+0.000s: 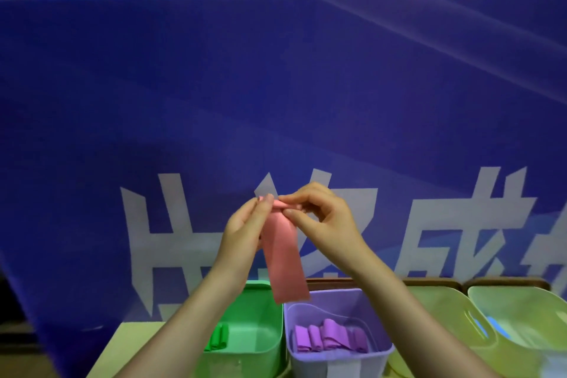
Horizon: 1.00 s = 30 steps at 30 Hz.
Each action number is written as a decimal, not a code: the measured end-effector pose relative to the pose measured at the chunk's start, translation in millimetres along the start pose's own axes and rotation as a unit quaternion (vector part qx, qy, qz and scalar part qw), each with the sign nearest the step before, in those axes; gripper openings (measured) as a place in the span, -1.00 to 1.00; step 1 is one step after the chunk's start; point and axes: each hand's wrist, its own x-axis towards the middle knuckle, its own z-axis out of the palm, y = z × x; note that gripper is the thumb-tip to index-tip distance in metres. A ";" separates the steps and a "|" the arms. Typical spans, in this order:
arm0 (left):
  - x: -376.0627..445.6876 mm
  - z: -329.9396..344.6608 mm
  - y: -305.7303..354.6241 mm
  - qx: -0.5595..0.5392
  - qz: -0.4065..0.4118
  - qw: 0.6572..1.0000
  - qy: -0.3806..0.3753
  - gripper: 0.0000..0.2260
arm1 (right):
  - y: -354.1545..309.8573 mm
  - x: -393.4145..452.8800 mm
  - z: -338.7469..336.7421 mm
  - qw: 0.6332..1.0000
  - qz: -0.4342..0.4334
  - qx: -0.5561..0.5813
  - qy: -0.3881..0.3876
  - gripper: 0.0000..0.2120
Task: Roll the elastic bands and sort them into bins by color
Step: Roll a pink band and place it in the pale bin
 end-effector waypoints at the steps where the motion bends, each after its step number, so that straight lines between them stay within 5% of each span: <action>1: -1.4 -2.4 -0.7 0.020 0.013 1.000 0.006 -0.76 | 0.9 -1.3 2.9 1.000 -0.010 0.004 -0.003 -0.81; 13: -11.2 -27.0 -10.8 0.164 0.095 0.981 -0.042 -0.80 | 0.7 -14.6 19.3 0.984 0.149 0.077 -0.062 -0.77; 16: -10.3 -28.2 -12.2 0.214 0.134 0.967 -0.032 -0.83 | 0.8 -16.0 21.6 0.986 0.148 0.062 -0.049 -0.95; 20: -15.4 -25.4 -16.3 0.239 0.158 0.958 0.007 -0.81 | 2.5 -20.6 25.0 0.991 0.120 0.055 -0.033 -0.92; 25: -22.4 -14.2 -16.5 0.099 0.040 0.994 0.019 -0.85 | 5.2 -25.6 27.6 0.989 0.109 0.104 0.006 -0.95; 30: -26.4 -10.5 -24.0 0.075 -0.049 0.996 0.020 -0.73 | 15.7 -33.2 26.9 0.985 0.135 0.105 0.029 -0.76</action>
